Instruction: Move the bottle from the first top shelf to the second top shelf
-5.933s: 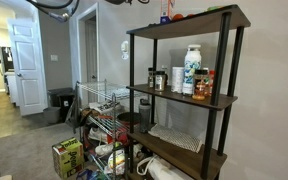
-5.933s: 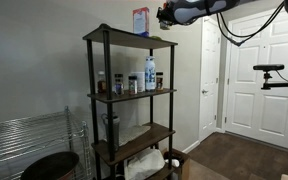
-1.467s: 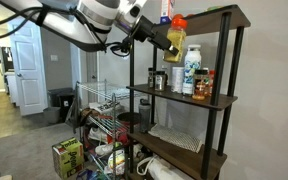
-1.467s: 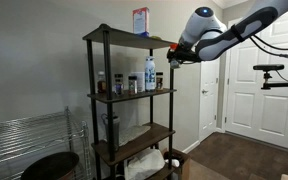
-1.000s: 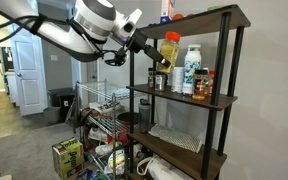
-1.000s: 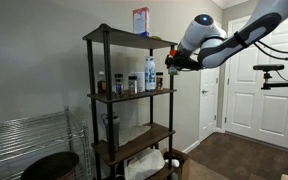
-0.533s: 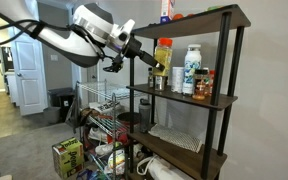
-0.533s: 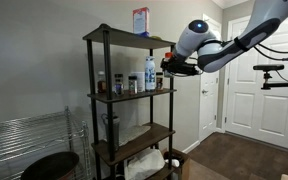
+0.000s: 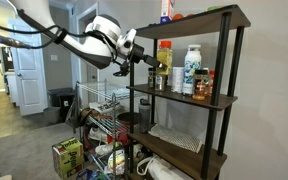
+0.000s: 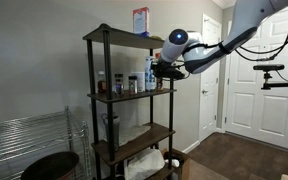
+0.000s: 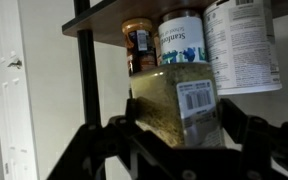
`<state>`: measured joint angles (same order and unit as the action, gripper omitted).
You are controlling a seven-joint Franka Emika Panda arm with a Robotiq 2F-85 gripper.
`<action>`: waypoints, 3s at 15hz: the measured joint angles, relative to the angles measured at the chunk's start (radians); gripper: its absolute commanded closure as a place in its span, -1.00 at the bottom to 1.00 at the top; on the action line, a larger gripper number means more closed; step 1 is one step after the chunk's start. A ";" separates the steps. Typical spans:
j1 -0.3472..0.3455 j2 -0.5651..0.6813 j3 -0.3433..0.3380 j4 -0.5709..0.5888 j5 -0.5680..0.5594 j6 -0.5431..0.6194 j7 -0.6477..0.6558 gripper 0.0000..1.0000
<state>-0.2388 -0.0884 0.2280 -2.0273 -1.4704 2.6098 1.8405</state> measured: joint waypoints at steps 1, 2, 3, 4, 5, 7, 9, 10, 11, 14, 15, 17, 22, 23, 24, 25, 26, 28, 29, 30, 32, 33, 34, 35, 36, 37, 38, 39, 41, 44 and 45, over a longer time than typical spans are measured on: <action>0.005 0.031 0.008 0.021 -0.004 -0.020 0.006 -0.14; 0.009 0.063 0.014 0.041 -0.005 -0.034 0.011 -0.14; 0.011 0.094 0.019 0.060 -0.005 -0.042 0.013 -0.14; 0.014 0.124 0.021 0.079 -0.005 -0.043 0.016 -0.14; 0.016 0.150 0.021 0.096 -0.004 -0.044 0.020 -0.14; 0.019 0.195 0.021 0.128 -0.004 -0.044 0.035 -0.14; 0.019 0.228 0.021 0.156 -0.004 -0.044 0.050 -0.14; 0.019 0.240 0.021 0.168 -0.004 -0.045 0.057 -0.14; 0.019 0.250 0.020 0.181 -0.004 -0.047 0.064 -0.14; 0.019 0.277 0.016 0.214 -0.016 -0.056 0.106 -0.14; 0.019 0.286 0.014 0.225 -0.028 -0.060 0.127 -0.14; 0.019 0.306 0.011 0.245 -0.057 -0.071 0.164 -0.14; 0.038 0.349 -0.015 0.279 -0.119 -0.104 0.235 -0.14; 0.067 0.354 -0.051 0.283 -0.119 -0.104 0.245 -0.14; 0.093 0.356 -0.081 0.285 -0.119 -0.104 0.253 -0.14; 0.116 0.358 -0.106 0.286 -0.119 -0.104 0.261 -0.14; 0.133 0.359 -0.125 0.286 -0.119 -0.104 0.267 -0.14; 0.159 0.362 -0.155 0.286 -0.119 -0.104 0.273 -0.14; 0.169 0.364 -0.165 0.286 -0.119 -0.104 0.276 -0.14; 0.178 0.366 -0.173 0.286 -0.119 -0.104 0.278 -0.14; 0.190 0.372 -0.185 0.286 -0.119 -0.104 0.280 -0.14; 0.195 0.375 -0.189 0.286 -0.119 -0.104 0.280 -0.14; 0.200 0.377 -0.193 0.286 -0.119 -0.104 0.280 -0.14; 0.204 0.379 -0.197 0.286 -0.119 -0.104 0.280 -0.14; 0.205 0.380 -0.199 0.286 -0.119 -0.104 0.280 -0.41; 0.206 0.381 -0.200 0.286 -0.119 -0.104 0.280 -0.90; 0.207 0.381 -0.201 0.286 -0.119 -0.104 0.280 -0.90; 0.207 0.382 -0.202 0.286 -0.119 -0.104 0.280 -0.96; 0.208 0.382 -0.203 0.287 -0.119 -0.104 0.280 -1.00; 0.208 0.382 -0.205 0.300 -0.119 -0.104 0.280 -1.00; 0.208 0.382 -0.206 0.304 -0.119 -0.104 0.280 -1.00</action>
<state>-0.0304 0.2938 0.0222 -1.7238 -1.5894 2.5056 2.1204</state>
